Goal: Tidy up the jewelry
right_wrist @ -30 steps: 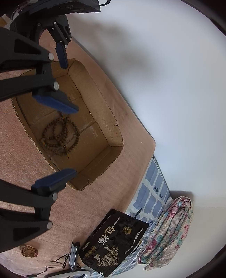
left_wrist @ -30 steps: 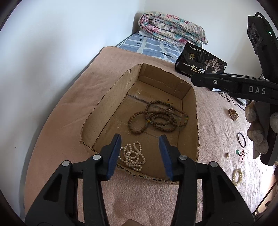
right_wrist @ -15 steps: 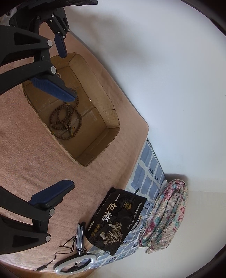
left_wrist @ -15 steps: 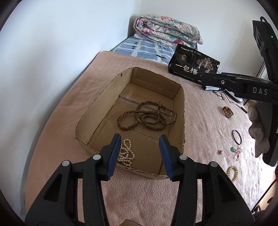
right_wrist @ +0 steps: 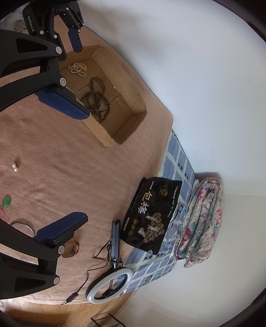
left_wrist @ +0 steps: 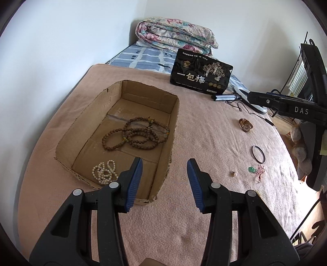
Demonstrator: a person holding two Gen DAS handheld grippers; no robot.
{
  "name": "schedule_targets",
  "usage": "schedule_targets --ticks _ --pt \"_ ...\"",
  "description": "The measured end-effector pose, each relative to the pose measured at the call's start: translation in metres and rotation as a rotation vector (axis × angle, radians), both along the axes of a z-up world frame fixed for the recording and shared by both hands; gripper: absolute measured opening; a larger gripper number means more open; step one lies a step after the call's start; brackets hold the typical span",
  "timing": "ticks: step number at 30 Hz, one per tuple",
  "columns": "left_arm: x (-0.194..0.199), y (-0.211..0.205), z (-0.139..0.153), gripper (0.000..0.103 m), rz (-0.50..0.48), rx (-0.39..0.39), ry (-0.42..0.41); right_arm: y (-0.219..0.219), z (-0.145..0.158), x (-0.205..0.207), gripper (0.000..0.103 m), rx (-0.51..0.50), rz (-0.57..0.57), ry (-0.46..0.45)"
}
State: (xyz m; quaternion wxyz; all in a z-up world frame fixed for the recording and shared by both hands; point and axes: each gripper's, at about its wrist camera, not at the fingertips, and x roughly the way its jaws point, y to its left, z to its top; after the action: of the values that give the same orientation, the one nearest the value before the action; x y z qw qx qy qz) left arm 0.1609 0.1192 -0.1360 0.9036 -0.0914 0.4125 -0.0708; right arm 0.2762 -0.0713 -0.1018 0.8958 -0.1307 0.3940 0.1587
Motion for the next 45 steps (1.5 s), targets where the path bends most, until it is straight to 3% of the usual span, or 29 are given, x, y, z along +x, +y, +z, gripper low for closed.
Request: schedule_targets --ticks 10,20,23,26,35,45 --pt "0.002 -0.05 -0.003 0.046 -0.1 -0.007 0.001 -0.086 0.0 -0.018 0.094 0.001 -0.136 -0.013" --pt "0.002 -0.1 -0.016 0.046 -0.213 -0.009 0.022 -0.159 -0.02 -0.036 0.094 -0.003 -0.235 0.013" --pt "0.003 -0.111 -0.021 0.037 -0.247 -0.011 0.034 -0.18 -0.029 -0.039 0.094 0.01 -0.268 0.031" --pt "0.004 -0.124 -0.029 0.036 -0.276 -0.007 0.046 -0.197 -0.039 -0.042 0.094 0.02 -0.293 0.051" --pt "0.013 -0.165 -0.056 0.018 -0.383 0.016 0.093 -0.223 -0.068 -0.045 0.094 0.017 -0.313 0.087" --pt "0.029 -0.185 -0.082 0.014 -0.392 0.08 0.12 -0.233 -0.098 -0.041 0.094 0.038 -0.293 0.13"
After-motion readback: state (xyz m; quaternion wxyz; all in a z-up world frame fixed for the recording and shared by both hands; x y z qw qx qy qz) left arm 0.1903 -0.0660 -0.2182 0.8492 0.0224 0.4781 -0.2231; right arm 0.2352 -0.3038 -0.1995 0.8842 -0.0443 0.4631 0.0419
